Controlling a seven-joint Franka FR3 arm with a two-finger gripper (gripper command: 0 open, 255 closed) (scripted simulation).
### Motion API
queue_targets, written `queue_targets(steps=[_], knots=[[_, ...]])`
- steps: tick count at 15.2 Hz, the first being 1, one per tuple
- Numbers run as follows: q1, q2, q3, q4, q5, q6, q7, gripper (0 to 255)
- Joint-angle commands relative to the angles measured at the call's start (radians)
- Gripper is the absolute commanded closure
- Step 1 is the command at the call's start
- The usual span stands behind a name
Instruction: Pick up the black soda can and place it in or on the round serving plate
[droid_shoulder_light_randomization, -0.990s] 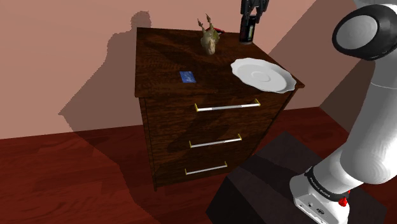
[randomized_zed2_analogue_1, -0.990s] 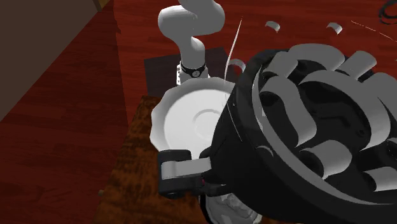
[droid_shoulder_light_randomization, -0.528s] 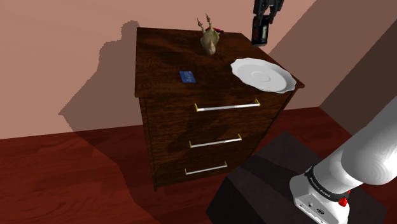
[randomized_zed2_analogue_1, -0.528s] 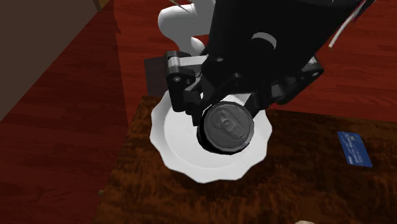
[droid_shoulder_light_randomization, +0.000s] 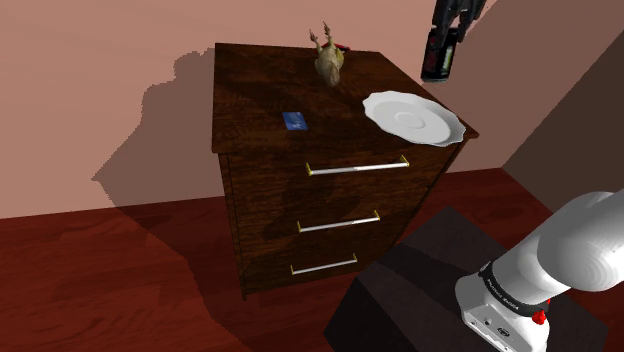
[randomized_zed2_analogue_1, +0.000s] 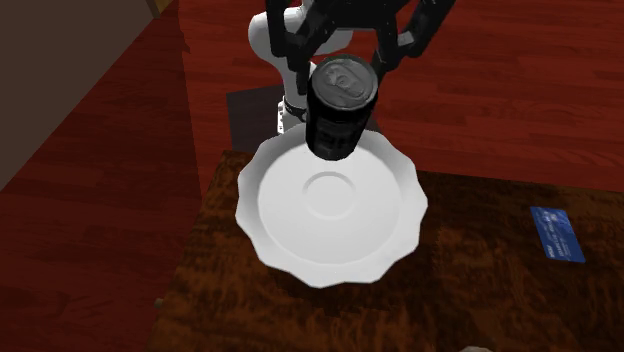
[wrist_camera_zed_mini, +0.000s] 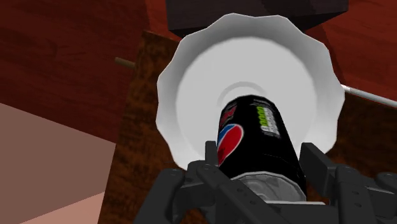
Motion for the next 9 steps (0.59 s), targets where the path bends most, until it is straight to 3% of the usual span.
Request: queue_targets(steps=[1, 9], knots=[[0.003, -0.053, 0.004, -0.068, 0.001, 0.014, 0.009, 255], [0.003, -0.091, 0.002, -0.217, 0.001, 0.125, 0.02, 255]])
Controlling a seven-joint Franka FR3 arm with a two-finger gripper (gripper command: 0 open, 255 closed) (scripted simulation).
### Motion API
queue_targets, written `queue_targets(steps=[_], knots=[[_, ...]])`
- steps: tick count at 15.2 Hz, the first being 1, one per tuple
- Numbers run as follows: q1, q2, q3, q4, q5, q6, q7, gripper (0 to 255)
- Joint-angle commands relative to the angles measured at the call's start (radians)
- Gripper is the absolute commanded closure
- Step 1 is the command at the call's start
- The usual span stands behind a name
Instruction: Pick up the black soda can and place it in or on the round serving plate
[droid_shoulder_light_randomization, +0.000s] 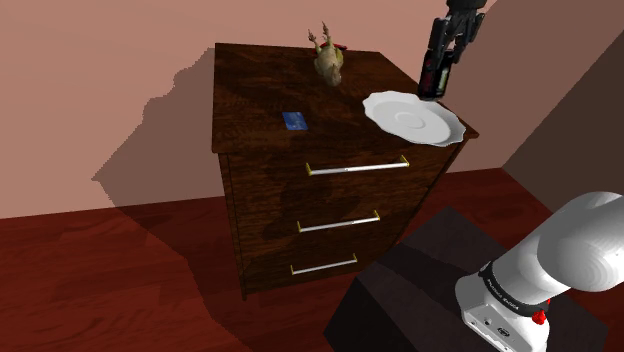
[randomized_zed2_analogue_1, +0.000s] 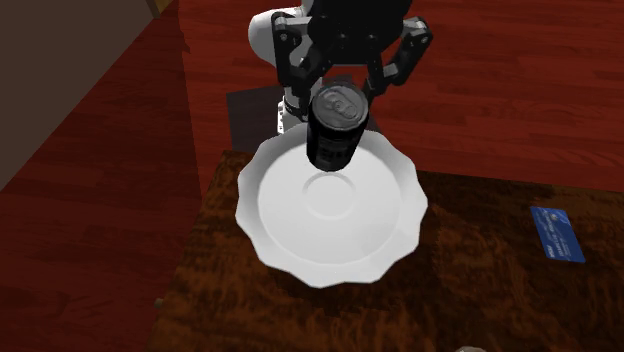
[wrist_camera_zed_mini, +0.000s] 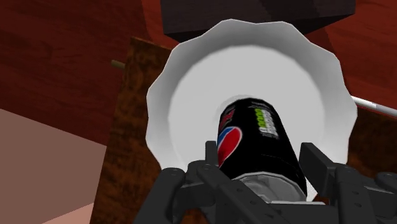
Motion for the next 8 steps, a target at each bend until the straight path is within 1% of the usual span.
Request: queue_targets(steps=[1, 8], knots=[[0.0, -0.005, -0.001, -0.032, 0.0, 0.027, 0.002, 255], [0.0, -0.025, -0.003, -0.146, -0.001, 0.121, 0.011, 255]])
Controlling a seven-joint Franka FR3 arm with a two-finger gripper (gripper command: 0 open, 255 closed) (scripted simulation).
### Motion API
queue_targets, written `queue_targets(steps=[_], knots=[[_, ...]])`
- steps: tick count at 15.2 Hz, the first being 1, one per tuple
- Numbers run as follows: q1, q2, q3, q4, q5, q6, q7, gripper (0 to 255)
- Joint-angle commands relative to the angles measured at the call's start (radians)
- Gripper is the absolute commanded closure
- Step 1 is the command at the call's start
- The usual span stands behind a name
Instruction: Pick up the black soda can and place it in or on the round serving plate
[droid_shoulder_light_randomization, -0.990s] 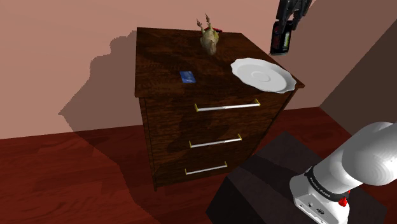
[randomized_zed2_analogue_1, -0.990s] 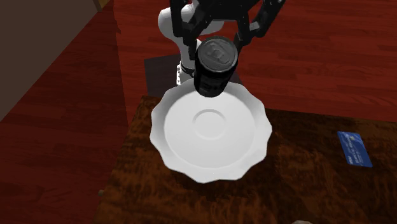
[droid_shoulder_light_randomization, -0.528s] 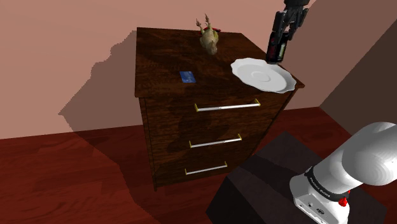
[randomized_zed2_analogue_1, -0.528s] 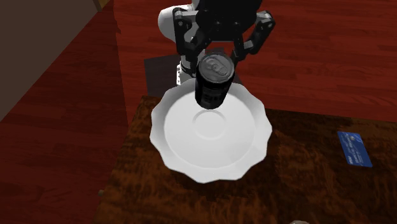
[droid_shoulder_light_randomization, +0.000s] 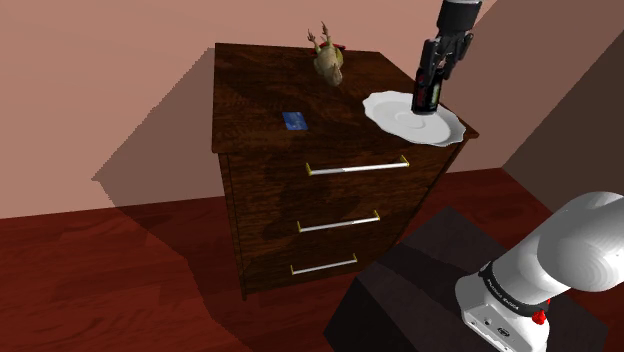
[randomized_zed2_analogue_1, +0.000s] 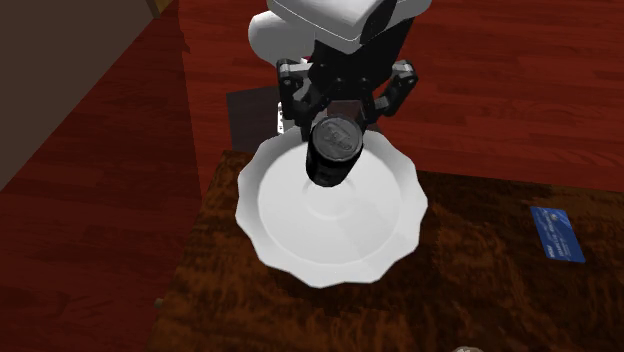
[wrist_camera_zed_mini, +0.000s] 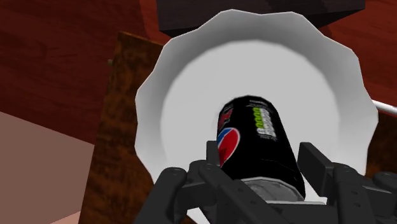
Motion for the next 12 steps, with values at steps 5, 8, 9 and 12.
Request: queue_targets(steps=[5, 8, 9, 12], knots=[[0.0, -0.012, -0.001, -0.064, -0.001, 0.053, 0.006, 255], [0.0, -0.012, -0.001, -0.064, -0.001, 0.053, 0.006, 255], [0.0, -0.012, -0.001, -0.064, -0.001, 0.053, 0.006, 255], [0.0, -0.012, -0.001, -0.064, -0.001, 0.053, 0.006, 0]])
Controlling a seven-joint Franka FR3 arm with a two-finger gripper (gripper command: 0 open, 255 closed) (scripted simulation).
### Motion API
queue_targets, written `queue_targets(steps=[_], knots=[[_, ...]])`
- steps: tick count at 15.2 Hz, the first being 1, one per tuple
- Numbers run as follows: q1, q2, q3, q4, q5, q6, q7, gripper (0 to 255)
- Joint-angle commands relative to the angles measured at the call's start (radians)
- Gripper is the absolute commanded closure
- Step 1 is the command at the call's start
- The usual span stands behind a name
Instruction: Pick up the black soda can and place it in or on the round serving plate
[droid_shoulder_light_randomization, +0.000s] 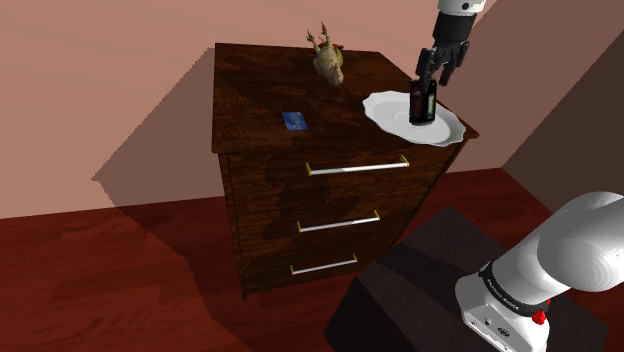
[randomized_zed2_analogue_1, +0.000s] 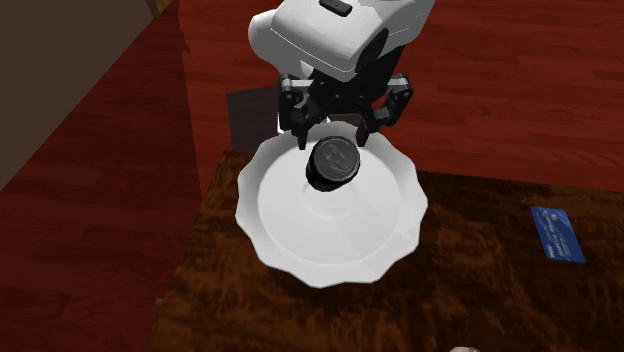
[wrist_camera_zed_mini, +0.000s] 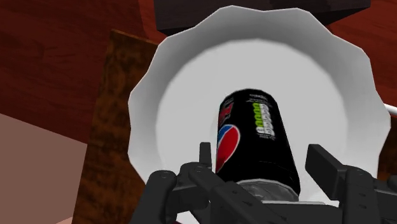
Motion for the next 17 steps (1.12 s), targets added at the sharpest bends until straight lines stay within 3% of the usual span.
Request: queue_targets(steps=[1, 5, 9, 17], knots=[[0.0, 0.0, 0.0, 0.0, 0.0, 0.0, 0.0, 0], [0.0, 0.0, 0.0, 0.0, 0.0, 0.0, 0.0, 0], [0.004, 0.036, 0.009, 0.162, 0.004, -0.126, -0.002, 0], [0.004, 0.036, 0.009, 0.162, 0.004, -0.126, -0.002, 0]])
